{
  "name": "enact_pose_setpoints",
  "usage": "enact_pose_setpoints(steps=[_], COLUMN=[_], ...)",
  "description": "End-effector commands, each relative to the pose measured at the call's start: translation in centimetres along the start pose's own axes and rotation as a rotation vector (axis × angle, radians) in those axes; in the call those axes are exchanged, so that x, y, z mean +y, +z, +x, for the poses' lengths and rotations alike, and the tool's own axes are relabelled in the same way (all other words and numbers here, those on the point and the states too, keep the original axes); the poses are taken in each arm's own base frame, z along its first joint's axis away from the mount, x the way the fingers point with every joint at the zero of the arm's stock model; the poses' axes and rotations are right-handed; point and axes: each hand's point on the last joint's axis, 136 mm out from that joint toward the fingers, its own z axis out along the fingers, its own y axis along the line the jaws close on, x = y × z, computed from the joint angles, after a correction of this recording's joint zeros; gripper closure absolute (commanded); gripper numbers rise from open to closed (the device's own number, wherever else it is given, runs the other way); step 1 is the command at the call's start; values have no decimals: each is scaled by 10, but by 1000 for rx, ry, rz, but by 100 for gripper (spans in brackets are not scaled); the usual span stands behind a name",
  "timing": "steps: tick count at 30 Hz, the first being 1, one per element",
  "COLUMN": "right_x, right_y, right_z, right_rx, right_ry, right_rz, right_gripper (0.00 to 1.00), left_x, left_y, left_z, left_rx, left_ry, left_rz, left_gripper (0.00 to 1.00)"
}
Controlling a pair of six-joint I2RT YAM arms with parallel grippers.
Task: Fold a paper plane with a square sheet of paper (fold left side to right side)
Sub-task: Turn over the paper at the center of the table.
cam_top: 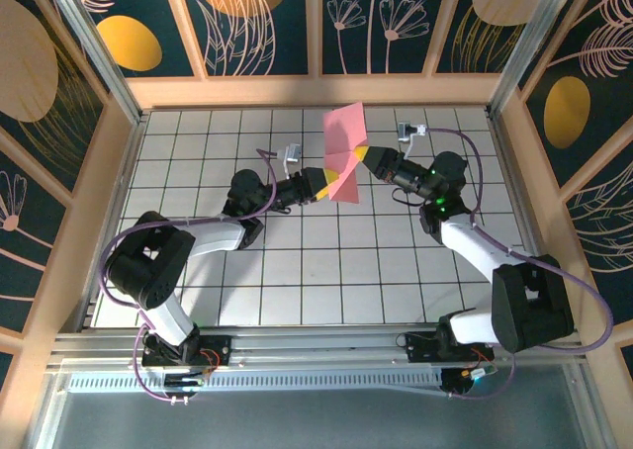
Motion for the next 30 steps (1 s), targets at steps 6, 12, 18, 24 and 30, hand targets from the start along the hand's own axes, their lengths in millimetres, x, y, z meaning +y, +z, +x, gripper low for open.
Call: enact_pose_setpoints(steps=[6, 12, 18, 24, 30], right_x=[1, -6, -31, -75, -95], right_y=[-3, -7, -20, -66, -121], right_z=[5, 3, -2, -23, -32], right_rx=[7, 2, -19, -90, -173], right_ry=[-8, -40, -130, -260, -331], right_rz=[-17, 41, 252, 701, 1012], right_gripper=[96, 82, 62, 52, 34], left_x=[-25, -18, -4, 29, 40], left_y=[2, 0, -7, -24, -50], left_z=[-8, -8, -6, -10, -15], left_rx=[-12, -19, -10, 45, 144], left_ry=[81, 104, 135, 247, 344], left_rz=[56, -26, -157, -482, -846], left_gripper=[71, 91, 100, 100, 100])
